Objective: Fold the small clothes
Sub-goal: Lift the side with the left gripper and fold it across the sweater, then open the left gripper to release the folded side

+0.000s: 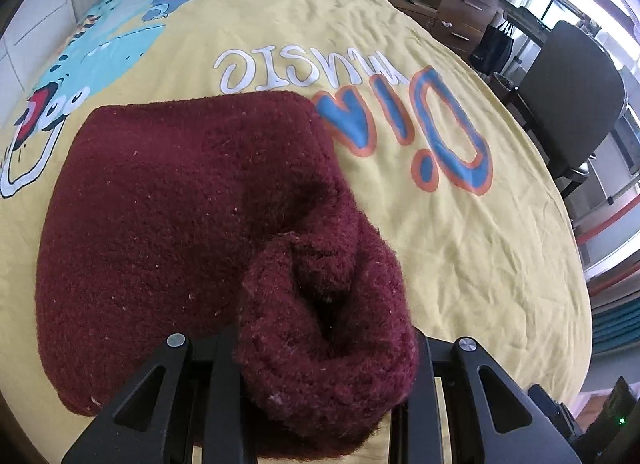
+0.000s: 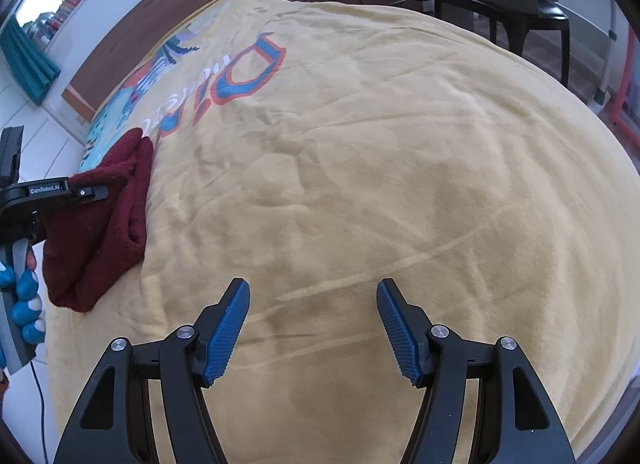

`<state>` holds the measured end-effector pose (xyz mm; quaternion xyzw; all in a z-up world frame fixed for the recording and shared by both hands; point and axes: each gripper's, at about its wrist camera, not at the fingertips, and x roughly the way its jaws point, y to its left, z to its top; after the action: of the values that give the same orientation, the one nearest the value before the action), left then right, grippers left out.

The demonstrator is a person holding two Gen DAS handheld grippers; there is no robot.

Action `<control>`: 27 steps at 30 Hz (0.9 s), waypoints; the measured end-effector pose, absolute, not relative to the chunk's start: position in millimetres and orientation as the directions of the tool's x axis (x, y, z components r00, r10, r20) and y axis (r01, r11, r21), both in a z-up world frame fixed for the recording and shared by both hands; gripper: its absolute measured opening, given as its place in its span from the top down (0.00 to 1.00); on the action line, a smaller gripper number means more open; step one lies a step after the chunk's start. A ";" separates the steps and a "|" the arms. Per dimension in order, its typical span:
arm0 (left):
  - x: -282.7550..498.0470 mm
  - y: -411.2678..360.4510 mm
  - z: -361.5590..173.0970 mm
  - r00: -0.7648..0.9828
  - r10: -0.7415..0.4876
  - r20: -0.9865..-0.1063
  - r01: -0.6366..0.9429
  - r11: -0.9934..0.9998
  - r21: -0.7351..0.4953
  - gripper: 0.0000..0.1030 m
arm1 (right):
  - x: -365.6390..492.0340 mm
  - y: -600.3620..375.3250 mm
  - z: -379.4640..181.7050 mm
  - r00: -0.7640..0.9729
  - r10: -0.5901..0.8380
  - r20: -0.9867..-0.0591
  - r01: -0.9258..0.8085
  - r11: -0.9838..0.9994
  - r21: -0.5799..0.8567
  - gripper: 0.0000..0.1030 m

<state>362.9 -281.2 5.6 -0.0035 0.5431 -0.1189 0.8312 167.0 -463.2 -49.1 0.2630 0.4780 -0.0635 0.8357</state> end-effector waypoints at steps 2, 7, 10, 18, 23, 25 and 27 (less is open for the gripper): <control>358.7 -286.4 2.4 0.386 -0.189 -0.903 0.195 0.973 -0.121 0.79 | 166.1 -463.5 -49.3 0.538 0.146 -0.830 0.358 0.852 0.381 0.34; 354.5 -297.6 -1.7 0.387 -0.153 -0.909 0.203 0.976 -0.077 0.79 | 164.2 -462.6 -49.6 0.539 0.148 -0.829 0.358 0.851 0.384 0.34; 351.5 -299.1 -3.8 0.380 -0.142 -0.914 0.211 0.975 -0.064 0.78 | 164.6 -461.2 -48.5 0.539 0.148 -0.829 0.355 0.853 0.383 0.34; 341.8 -301.9 -2.7 0.362 -0.163 -0.918 0.254 0.965 -0.071 0.66 | 163.6 -459.3 -43.3 0.536 0.134 -0.834 0.361 0.856 0.370 0.34; 331.0 -310.1 0.7 0.359 -0.166 -0.919 0.296 0.953 -0.057 0.58 | 159.7 -460.0 -33.0 0.543 0.120 -0.831 0.360 0.861 0.359 0.34; 325.7 -313.5 4.1 0.358 -0.172 -0.918 0.315 0.948 -0.055 0.57 | 156.5 -461.3 -27.7 0.548 0.112 -0.829 0.361 0.863 0.355 0.34; 321.3 -315.4 7.7 0.357 -0.182 -0.916 0.327 0.943 -0.060 0.55 | 152.7 -462.7 -22.3 0.554 0.105 -0.826 0.363 0.862 0.354 0.34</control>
<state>321.3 -315.4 7.7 0.0666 0.5455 -0.1551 0.8209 152.7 -462.7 -22.3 0.2514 0.4659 -0.0764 0.8449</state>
